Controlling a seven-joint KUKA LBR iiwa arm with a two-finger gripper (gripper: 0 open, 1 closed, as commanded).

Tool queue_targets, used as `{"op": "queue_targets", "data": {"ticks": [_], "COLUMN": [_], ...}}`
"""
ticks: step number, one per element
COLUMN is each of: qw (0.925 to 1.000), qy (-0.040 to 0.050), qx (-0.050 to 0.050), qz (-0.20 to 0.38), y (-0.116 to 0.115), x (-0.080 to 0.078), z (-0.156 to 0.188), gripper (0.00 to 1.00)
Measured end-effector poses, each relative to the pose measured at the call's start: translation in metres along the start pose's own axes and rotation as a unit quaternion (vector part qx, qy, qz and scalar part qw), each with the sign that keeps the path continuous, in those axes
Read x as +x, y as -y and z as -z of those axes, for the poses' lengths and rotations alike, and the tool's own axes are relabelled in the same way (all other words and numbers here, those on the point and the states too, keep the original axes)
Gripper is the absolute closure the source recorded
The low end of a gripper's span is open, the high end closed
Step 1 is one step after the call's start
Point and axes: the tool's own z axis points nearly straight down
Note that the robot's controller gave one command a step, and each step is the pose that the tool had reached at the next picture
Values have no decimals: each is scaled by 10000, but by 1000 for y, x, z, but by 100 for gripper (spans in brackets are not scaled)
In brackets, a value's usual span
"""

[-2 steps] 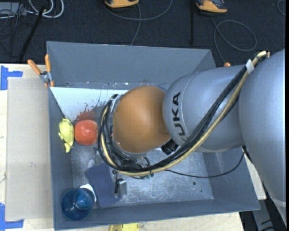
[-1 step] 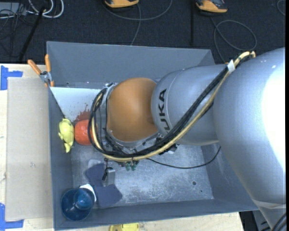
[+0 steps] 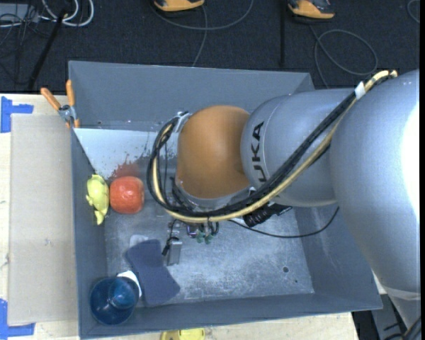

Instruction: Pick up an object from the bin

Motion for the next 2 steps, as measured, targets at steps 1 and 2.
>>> {"op": "queue_targets", "data": {"ticks": [1,2], "qw": [9946,9984], "qy": [17,-12], "qx": [-1,6], "qz": [1036,569], "y": [6,-22], "x": [-28,-41], "z": [-4,49], "gripper": [0,0]}}
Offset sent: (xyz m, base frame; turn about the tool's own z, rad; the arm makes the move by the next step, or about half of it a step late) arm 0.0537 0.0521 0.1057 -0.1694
